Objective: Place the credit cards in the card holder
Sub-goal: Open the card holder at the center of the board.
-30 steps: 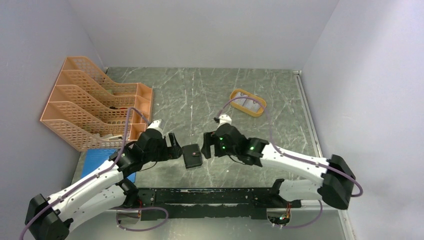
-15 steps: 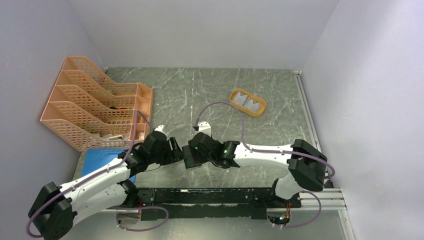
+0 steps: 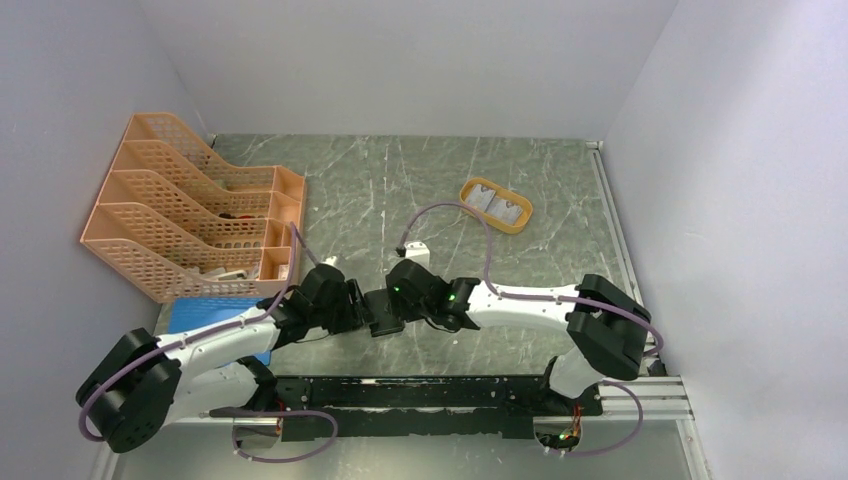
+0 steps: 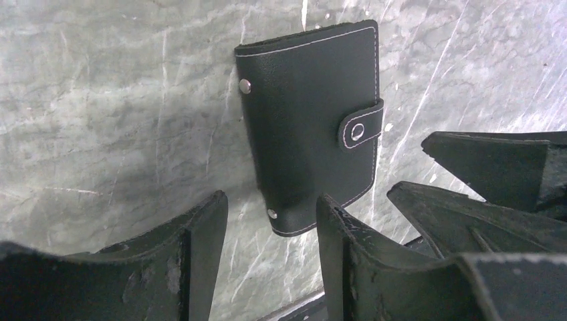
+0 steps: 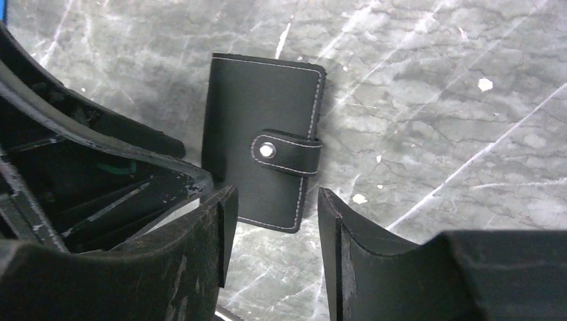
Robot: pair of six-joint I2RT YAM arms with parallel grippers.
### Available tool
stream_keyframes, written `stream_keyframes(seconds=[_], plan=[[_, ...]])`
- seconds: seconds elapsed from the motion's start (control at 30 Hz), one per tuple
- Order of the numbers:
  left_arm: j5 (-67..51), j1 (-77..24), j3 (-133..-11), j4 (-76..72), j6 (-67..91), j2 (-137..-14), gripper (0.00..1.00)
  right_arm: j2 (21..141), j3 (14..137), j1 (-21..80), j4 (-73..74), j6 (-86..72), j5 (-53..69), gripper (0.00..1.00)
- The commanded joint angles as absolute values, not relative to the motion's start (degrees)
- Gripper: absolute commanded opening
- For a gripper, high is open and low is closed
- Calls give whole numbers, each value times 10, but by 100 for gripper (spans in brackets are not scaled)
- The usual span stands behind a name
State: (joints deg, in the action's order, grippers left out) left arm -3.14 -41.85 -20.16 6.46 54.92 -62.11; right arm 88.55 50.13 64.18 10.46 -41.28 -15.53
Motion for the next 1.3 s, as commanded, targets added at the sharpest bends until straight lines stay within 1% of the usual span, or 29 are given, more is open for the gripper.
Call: stream_keyframes(seconds=[0.0,0.17,0.43,0.53,0.8,0.87,0.97,1.03,1.13,1.27], plan=[[-41,-421,-202,29,541,-637,56,882,475,624,86,-430,-137,51],[-45,-421,-202,14,535,-659,52,881,457,607,72,-432,-117,48],[-63,-422,-204,-20,526,-698,38,886,448,599,70,-427,-115,48],[-66,-426,-208,-27,522,-713,35,891,452,599,73,-421,-117,48],[-60,-443,-223,-34,515,-749,32,903,456,599,80,-411,-127,50],[-57,-446,-225,-35,514,-756,32,903,457,598,84,-409,-134,54],[-55,-449,-227,-39,513,-769,31,904,461,599,93,-403,-146,63],[-56,-451,-228,-44,512,-778,30,905,468,599,101,-399,-158,65],[-55,-452,-229,-47,514,-791,29,907,481,599,117,-387,-178,65],[-54,-453,-227,-52,515,-798,27,925,508,600,151,-372,-211,60]])
